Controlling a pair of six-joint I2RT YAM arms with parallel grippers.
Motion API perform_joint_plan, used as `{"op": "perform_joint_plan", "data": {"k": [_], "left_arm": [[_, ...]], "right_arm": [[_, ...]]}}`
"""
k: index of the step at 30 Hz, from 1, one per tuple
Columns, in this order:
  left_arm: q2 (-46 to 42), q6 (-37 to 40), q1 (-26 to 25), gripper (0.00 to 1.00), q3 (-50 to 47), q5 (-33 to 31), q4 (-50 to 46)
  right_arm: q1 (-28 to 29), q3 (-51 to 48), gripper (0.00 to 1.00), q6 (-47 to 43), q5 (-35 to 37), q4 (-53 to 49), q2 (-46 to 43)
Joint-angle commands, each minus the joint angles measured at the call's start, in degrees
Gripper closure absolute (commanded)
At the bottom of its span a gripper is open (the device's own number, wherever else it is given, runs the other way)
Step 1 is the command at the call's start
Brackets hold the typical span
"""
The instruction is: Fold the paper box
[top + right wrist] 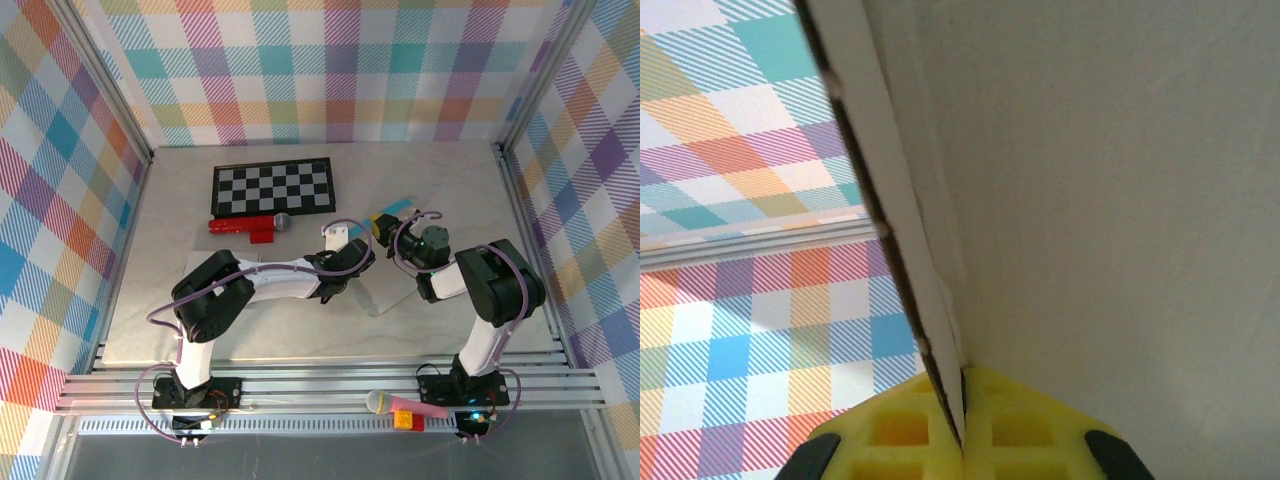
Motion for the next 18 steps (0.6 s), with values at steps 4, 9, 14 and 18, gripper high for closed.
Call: {"op": "perform_joint_plan", "data": {"k": [4,9,14,18], "left_arm": [[3.2,-0.9,-0.7,0.87,1.1,0.4,1.2],[3.8,-3.6,-0.8,1.00,3.0,-1.8,-1.3],[4.0,-4.3,-0.8,1.00,5.1,-3.3,-4.0],[2.4,-3.2,-0.7,1.00,5.1,-4.6,-5.6]], "right_arm": [[1.6,-1.4,1.00,1.4,-6.6,-2.4,-0.8],[1.6,-1.3,1.00,0.7,-6.1,-5.5,-3.0],[1.6,-0.2,0.83,-0.6,-5.9,-12.7,-6.6],[0.9,2.9,0.53,-3.5,-6.4,-29.7,-13.2]]}}
